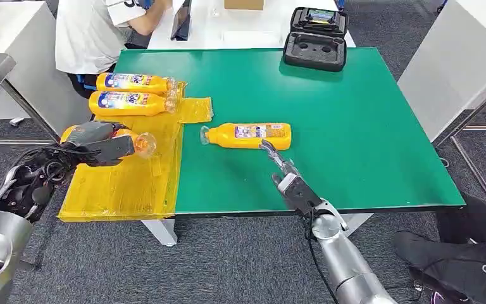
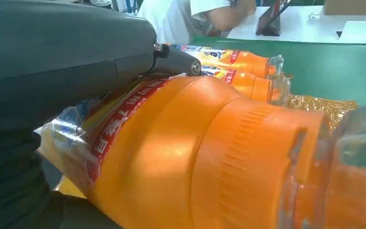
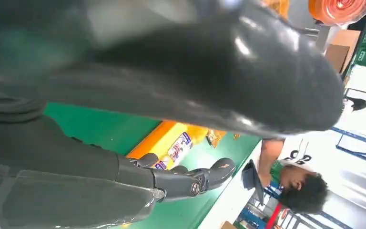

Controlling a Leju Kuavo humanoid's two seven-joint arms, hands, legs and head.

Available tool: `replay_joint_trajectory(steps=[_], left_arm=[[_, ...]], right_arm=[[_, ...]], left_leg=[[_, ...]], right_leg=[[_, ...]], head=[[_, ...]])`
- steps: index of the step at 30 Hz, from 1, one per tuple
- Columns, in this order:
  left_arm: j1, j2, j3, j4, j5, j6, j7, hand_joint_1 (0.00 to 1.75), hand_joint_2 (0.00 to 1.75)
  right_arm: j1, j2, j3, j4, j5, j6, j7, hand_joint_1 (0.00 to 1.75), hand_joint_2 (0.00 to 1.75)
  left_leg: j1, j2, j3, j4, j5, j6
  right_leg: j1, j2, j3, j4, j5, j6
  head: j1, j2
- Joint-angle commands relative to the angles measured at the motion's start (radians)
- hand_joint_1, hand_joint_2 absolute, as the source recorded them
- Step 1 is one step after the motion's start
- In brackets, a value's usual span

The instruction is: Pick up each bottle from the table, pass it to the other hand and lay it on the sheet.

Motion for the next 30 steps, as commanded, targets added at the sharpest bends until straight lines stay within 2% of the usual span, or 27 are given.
replay_joint_trajectory(steps=[1,11,14,24,30], left_arm=[[-0.085,0.005,-0.075,0.104,-0.002,-0.008,0.001,1.73,1.75],[-0.097,0.005,-0.090,0.116,-0.008,-0.016,0.004,1.75,1.75],[-0.134,-0.011,-0.129,0.161,-0.024,-0.032,0.022,1.75,1.75],[-0.123,-0.076,-0.173,0.251,-0.003,-0.055,0.013,1.75,1.75],[-0.077,-0.098,-0.183,0.277,-0.029,0.014,0.103,1.75,1.75]], right_arm=[[-0.038,0.005,-0.019,0.059,0.000,0.004,0.005,0.00,0.00],[-0.042,0.004,-0.018,0.066,0.001,0.005,0.005,0.00,0.00],[-0.063,0.004,-0.012,0.106,0.003,0.006,0.003,0.00,0.00],[-0.046,0.009,-0.025,0.087,-0.008,0.006,0.009,0.00,0.00],[-0.011,0.024,-0.036,0.031,0.001,0.004,0.037,0.00,0.00]], left_leg=[[0.002,0.000,0.000,0.001,0.000,-0.002],[0.001,0.000,-0.001,0.001,0.000,-0.001],[0.002,0.000,-0.002,0.002,0.000,-0.002],[0.001,-0.002,0.000,0.001,0.000,-0.001],[0.001,-0.002,0.001,0.000,0.000,-0.001]], right_leg=[[0.002,-0.001,0.000,0.001,0.000,-0.002],[0.001,0.000,0.000,0.001,0.000,-0.001],[0.002,-0.001,-0.001,0.001,0.000,-0.002],[0.001,-0.002,0.001,0.000,0.000,-0.001],[0.001,-0.002,0.002,-0.001,0.000,-0.001]], head=[[0.000,0.000],[0.000,0.000],[0.000,0.000],[0.000,0.000],[0.000,0.000]])
